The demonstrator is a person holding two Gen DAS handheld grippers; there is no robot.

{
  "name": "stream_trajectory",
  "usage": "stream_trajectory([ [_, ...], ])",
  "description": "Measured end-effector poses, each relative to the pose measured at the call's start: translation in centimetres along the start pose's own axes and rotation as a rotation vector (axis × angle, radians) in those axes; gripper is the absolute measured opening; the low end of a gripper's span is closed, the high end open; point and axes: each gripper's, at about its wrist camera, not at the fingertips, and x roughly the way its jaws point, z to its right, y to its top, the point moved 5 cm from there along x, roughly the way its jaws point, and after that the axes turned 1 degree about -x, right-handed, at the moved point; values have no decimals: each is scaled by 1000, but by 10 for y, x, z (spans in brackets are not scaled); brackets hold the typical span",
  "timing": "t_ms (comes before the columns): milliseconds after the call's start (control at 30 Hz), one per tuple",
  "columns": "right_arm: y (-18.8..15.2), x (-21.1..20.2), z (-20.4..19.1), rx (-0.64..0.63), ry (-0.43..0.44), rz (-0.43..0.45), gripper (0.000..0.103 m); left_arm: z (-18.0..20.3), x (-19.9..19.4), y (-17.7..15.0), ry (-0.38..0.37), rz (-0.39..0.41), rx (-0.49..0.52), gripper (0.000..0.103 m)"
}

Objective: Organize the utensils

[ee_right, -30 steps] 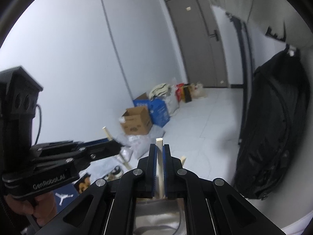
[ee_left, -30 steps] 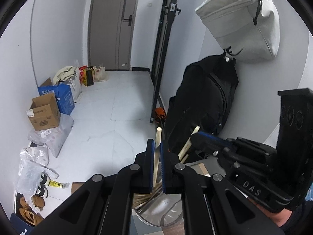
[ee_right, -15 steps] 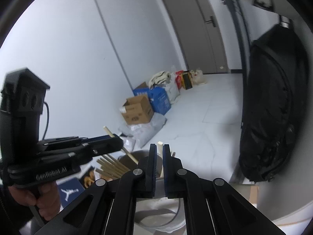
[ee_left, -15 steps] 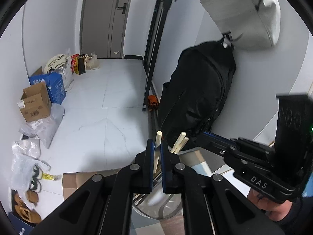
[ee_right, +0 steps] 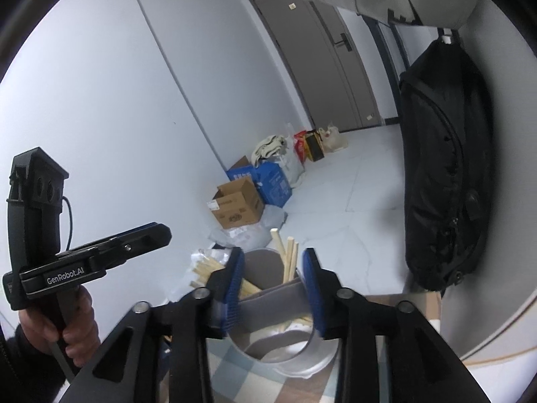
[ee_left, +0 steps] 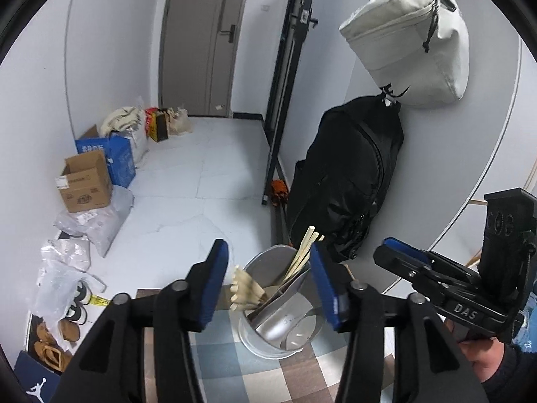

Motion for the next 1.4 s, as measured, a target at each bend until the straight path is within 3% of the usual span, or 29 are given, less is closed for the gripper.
stream_trajectory([
  [100,-3,-12,-6,1,6,14,50,-2,-12,-4,30,24,-23,55],
  [167,-5,-19,-12,-6,1,24,62,0,-20,-7,49,40,-36,57],
  [400,-12,-48,-34,-30,11,82,75,3,-44,-17,93,83,-60,64],
  [533,-18,-67,-48,-55,11,112,86,3,-62,-24,133,133,-64,80],
  [767,-29,-94,-64,-97,12,166,101,4,-84,-35,178,195,-48,84],
  [867,-34,-104,-69,-117,6,193,103,2,-91,-41,215,220,-58,98],
  [1067,-50,-114,-74,-160,-19,227,103,2,-104,-57,229,293,-43,99],
  [1400,-78,-120,-74,-214,-67,282,103,-3,-94,-88,265,305,-47,99],
])
